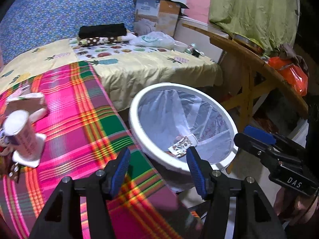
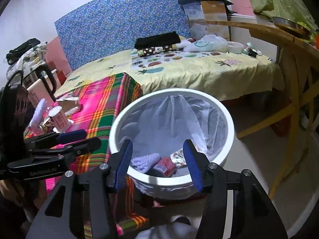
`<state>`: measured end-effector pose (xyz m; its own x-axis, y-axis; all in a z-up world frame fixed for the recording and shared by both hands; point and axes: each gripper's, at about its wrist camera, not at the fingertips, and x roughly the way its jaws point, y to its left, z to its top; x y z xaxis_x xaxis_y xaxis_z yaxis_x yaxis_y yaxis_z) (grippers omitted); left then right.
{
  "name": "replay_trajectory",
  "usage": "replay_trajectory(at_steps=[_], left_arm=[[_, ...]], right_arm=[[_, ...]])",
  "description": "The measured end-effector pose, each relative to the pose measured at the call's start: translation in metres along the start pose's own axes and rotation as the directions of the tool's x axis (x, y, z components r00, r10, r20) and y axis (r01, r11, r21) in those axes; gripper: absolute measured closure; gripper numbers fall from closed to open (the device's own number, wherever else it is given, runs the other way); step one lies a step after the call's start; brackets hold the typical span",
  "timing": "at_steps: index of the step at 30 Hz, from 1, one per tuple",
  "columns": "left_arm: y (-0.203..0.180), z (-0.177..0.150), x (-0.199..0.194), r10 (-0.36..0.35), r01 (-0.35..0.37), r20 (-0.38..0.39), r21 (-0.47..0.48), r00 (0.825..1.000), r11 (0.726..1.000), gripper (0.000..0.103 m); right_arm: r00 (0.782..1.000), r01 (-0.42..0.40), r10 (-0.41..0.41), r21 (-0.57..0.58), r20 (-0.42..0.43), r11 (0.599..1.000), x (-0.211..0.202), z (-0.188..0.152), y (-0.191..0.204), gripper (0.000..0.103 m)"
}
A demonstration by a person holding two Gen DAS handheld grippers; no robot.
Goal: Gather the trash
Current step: 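Carry cup and wrapper over the bin and release them inside, then move both open tools back toward the remaining table items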
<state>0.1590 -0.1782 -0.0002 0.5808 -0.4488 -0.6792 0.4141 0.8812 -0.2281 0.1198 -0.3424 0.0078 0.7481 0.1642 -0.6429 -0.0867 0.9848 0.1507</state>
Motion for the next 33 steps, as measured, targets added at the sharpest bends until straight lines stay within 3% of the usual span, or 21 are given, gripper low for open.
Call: replay_trajectory(at_steps=[15,33], left_arm=[[0.034,-0.029,-0.056,0.105,-0.100,0.072,-0.068,0.992,0.993,0.043],[0.079,-0.073,-0.105,0.264,-0.243,0.086,-0.202,0.961,0.949,0.042]], right_arm=[[0.995,-0.093,0.090,-0.104,-0.030,0.990,-0.009,-0.005,0.055,0.049],[0.972,-0.230,0.220,-0.162,-0.078,0.959,-0.009,-0.018,0.109,0.049]])
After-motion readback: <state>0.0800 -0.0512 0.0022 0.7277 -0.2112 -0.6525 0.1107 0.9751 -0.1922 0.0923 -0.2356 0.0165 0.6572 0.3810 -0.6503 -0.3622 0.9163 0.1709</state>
